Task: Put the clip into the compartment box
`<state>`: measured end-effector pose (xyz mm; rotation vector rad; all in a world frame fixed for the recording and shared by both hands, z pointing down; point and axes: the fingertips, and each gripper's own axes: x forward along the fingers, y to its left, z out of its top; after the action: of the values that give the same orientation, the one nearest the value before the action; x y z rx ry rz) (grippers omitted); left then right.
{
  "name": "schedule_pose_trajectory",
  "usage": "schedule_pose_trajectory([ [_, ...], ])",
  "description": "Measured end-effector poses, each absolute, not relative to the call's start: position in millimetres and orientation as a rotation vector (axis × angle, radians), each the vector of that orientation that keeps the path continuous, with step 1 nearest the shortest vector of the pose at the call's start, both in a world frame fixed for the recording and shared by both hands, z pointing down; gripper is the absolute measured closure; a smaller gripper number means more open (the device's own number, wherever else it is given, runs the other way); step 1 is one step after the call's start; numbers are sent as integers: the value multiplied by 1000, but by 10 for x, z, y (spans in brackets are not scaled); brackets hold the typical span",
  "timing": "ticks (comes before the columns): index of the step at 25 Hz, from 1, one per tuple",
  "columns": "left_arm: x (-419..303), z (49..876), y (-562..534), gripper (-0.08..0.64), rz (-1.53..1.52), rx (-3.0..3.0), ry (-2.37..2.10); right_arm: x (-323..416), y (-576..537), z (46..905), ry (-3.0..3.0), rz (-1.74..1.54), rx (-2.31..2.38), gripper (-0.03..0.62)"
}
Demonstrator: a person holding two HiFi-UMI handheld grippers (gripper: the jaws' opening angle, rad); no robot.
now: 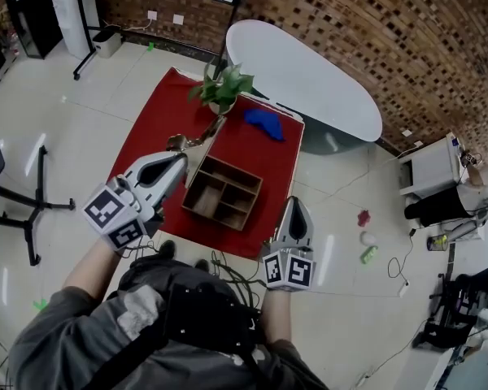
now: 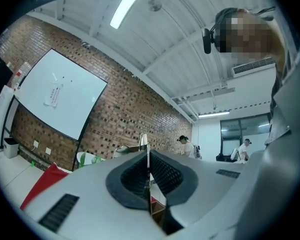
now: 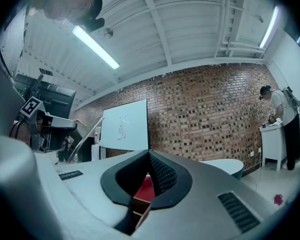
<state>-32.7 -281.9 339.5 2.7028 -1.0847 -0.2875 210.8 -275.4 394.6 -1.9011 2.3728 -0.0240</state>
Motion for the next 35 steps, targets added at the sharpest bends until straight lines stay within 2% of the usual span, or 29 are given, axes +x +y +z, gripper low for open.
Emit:
schedule_pose_trajectory([
  [8, -124, 3529, -2701, 538, -266, 2814, -1139, 2217, -2651, 3986, 2383, -25, -1894, 566],
  [21, 323, 4978, -2890, 537, 0, 2781, -1056, 2323, -2686, 4223, 2418, -82, -1906, 566],
  [35, 513, 5555, -2815, 534, 137, 2699, -989, 2389, -2696, 4374, 2402, -120, -1946, 566],
])
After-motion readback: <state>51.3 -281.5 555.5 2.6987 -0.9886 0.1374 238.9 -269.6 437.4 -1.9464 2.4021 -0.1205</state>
